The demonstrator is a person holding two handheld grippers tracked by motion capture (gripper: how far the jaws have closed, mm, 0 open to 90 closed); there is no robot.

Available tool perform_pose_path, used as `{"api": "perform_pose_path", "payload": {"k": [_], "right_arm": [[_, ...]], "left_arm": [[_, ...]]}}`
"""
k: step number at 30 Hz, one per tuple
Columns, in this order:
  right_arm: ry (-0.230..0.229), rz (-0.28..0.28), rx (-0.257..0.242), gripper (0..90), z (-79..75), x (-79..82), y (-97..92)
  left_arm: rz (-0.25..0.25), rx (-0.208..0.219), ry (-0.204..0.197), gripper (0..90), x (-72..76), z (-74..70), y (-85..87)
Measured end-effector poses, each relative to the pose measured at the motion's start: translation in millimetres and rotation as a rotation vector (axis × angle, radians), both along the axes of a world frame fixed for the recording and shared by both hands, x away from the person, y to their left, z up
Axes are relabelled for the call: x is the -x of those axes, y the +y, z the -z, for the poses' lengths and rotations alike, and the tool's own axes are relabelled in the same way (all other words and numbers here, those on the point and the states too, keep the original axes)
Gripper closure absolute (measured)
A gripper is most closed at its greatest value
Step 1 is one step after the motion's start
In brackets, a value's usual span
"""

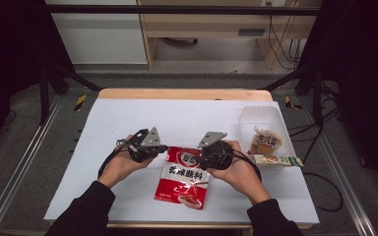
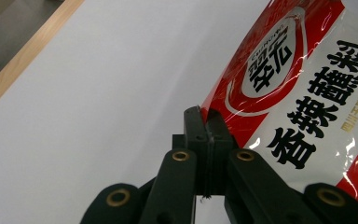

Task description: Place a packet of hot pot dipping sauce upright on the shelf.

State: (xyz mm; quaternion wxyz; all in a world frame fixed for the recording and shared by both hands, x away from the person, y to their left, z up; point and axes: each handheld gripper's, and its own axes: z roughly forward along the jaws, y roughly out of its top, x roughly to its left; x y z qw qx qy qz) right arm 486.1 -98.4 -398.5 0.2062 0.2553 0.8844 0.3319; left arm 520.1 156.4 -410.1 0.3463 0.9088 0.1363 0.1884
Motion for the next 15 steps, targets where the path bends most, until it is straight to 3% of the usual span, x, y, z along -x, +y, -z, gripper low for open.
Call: {"api": "perform_pose_path", "payload": {"k": [8, 15], "right_arm": [[0.063, -0.027, 0.074, 39.1, -1.7, -6.4, 6.4], [0.092, -0.039, 0.136, 62.2, -2.2, -10.1, 9.0]], "left_arm": [[0.001, 0.000, -0.001, 90.0, 1.5, -4.5, -0.3], [0.009, -0.005, -0.001, 90.0, 2.8, -5.8, 0.1]]}}
